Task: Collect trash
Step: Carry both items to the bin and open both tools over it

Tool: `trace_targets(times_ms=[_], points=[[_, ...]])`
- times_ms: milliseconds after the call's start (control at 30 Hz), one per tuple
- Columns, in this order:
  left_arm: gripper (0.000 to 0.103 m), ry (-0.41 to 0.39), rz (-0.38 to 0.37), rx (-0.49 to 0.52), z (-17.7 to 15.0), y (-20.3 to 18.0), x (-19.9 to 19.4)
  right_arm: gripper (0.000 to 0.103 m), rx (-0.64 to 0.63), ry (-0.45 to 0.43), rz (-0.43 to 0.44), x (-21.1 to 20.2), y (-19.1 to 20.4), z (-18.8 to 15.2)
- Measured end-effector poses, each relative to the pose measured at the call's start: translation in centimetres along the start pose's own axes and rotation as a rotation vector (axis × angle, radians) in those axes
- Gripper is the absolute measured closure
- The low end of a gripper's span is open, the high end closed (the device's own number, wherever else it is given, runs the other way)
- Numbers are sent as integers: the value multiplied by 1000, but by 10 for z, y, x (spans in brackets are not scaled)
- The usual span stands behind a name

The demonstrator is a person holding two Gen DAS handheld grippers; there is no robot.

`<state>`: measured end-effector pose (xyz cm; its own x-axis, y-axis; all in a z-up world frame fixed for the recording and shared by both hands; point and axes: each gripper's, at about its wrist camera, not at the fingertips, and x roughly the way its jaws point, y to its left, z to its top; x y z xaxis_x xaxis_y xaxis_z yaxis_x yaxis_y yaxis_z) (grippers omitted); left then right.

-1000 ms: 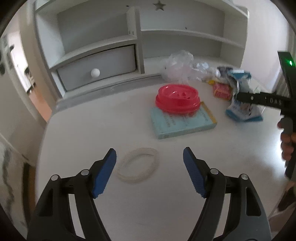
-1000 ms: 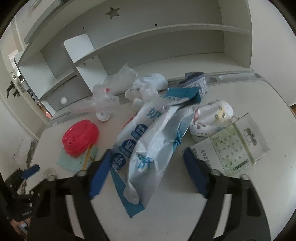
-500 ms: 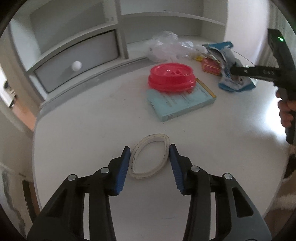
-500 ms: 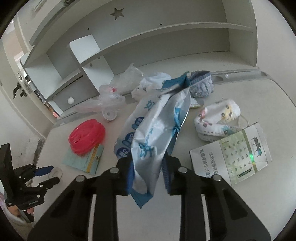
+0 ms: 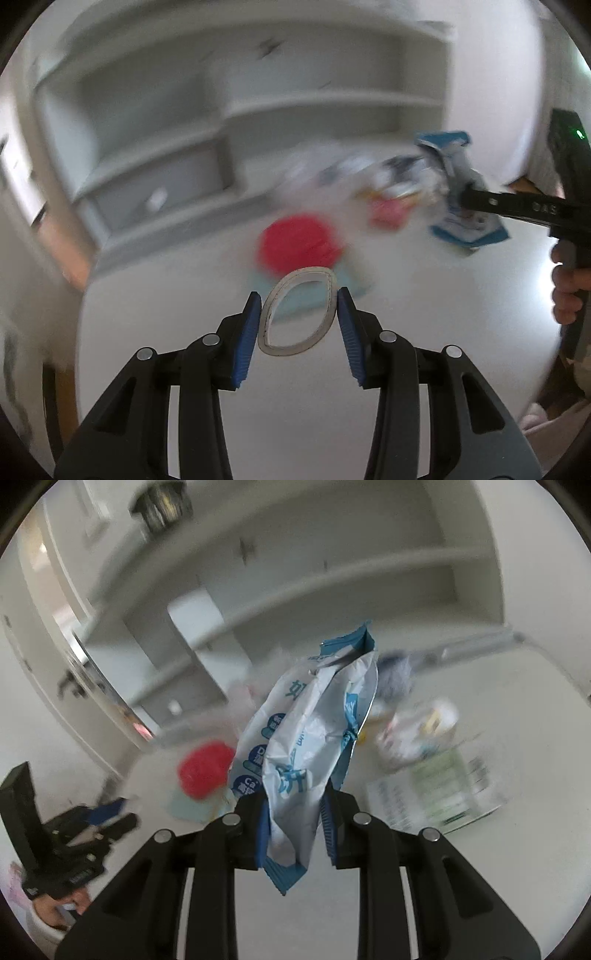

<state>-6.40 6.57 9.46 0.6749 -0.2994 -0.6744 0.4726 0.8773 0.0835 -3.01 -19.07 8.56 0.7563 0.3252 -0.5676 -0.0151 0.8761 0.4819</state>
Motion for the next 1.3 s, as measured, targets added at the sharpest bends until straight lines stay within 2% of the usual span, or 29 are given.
trace_targets(times_ms=[133,233,267,367,433,533,633,700,767,800,933,1033,1100,1233,1267,1300], points=[[62,-58,-120,125,36,-65,-2,79,54,-125,-36,-64,-42,7],[62,-103,-243,211,63,-128,0,79,141,-226,-153,-125,-97,1],[62,-113,-280,234,68,-147,0,79,182,-267,-216,-152,-121,-6],[62,-134,-459,337,86,-231,1,79,308,-335,-382,-218,-182,-33],[62,-120,-590,423,87,-302,2,79,371,-324,-460,-249,-215,-52],[62,-57,-705,525,74,-396,11,79,449,-288,-600,-295,-267,-92],[62,42,-796,617,43,-487,35,79,524,-200,-718,-309,-314,-127],[62,113,-796,646,20,-532,63,79,597,-67,-753,-298,-358,-159],[62,230,-781,648,-5,-567,106,79,669,85,-728,-275,-400,-195],[62,335,-760,639,-24,-588,142,79,695,160,-703,-263,-415,-211],[62,558,-687,579,-61,-615,225,79,703,357,-674,-227,-446,-246],[62,584,-650,582,-71,-627,244,79,732,429,-596,-214,-459,-264],[62,594,-641,589,-75,-635,246,79,719,455,-590,-205,-459,-266],[60,608,-642,585,-79,-628,252,79,705,462,-583,-196,-454,-258],[59,612,-634,582,-82,-627,255,79,707,459,-585,-197,-455,-259],[51,615,-628,578,-82,-630,253,78,714,455,-584,-195,-456,-258]])
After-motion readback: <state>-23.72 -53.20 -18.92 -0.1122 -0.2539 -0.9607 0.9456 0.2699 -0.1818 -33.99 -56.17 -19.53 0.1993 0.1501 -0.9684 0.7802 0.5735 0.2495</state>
